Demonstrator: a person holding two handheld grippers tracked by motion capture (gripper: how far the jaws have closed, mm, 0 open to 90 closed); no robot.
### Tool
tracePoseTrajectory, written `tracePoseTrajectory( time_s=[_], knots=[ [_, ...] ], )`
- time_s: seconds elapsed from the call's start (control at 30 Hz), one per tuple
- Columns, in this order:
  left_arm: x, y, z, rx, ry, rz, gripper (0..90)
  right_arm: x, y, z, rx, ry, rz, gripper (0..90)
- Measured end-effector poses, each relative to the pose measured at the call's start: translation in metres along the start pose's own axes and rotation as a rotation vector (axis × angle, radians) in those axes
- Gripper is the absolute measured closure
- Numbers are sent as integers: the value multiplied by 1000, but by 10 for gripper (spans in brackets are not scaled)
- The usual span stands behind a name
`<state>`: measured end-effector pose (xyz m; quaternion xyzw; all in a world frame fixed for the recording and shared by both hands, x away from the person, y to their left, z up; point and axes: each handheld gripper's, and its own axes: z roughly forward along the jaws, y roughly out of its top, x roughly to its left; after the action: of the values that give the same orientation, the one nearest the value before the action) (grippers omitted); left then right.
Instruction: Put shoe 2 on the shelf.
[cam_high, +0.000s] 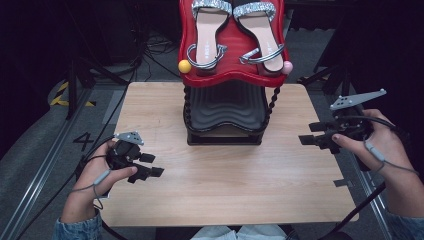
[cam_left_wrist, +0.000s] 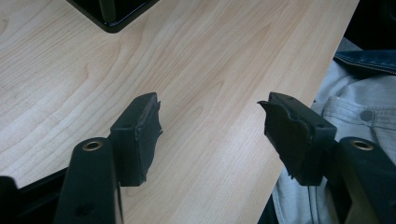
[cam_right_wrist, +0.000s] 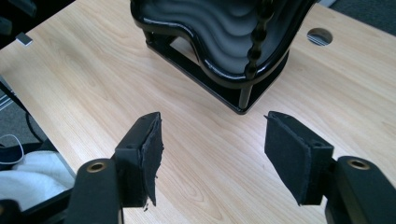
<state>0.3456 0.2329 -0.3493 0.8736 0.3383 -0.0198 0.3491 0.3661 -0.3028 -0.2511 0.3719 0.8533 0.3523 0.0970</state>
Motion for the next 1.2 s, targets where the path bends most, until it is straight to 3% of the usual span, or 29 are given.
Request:
tracePoseTrajectory(
  time_s=[0.17,0.33,0.53,0.67,0.8,0.97,1.2],
  knots=[
    [0,-3,-1,5,9,-10,361,-8,-16,15,11,4,1,372],
    [-1,-6,-2,8,38,-22,361,-15,-31,30,21,42,-6,380],
    [0,-8,-3,14,59,-29,361,-23,-51,53,51,42,-52,381],
    [0,-6,-2,9,89,-22,362,-25,-61,63,31,68,-58,381],
    [-1,-5,1,16,85,-16,362,-28,-71,76,17,94,-78,393],
    [1,-4,2,10,101,-5,363,-27,-79,96,87,109,-134,397],
    [0,-4,3,14,96,-5,360,-28,-85,109,142,86,-130,395]
  ],
)
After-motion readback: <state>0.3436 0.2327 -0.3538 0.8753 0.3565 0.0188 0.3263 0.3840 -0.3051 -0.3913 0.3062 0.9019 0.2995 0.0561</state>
